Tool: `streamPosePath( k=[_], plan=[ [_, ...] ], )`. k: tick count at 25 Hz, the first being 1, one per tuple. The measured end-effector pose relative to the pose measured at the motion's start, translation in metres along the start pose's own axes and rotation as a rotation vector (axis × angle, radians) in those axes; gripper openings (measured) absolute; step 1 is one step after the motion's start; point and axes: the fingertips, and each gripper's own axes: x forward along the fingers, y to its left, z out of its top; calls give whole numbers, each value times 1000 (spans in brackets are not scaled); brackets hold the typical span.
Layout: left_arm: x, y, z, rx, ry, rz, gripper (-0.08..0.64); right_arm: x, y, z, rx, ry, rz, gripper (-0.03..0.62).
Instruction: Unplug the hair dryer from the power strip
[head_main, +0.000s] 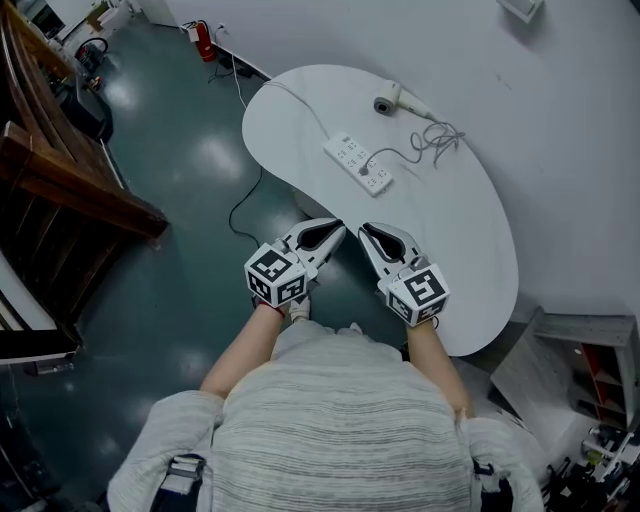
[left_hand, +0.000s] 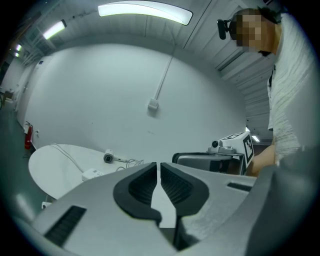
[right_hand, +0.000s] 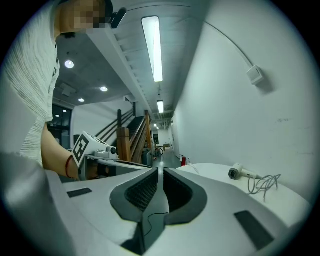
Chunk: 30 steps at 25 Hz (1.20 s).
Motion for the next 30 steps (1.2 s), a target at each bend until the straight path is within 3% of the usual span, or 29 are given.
streamPosePath(
  k=[7, 14, 20, 30],
  plan=[
    [-25, 54, 7, 45, 44, -64, 20, 55, 0, 2, -12, 32, -81, 29],
    [-27, 89, 1, 136, 112, -141, 94, 81, -13, -2, -33, 65, -188, 31],
    [7, 102, -13, 169, 168, -194, 131, 85, -45, -19, -13, 102, -207, 70],
    [86, 126, -42, 326, 345, -209, 261, 107, -119, -56, 25, 194, -178, 104]
  ],
)
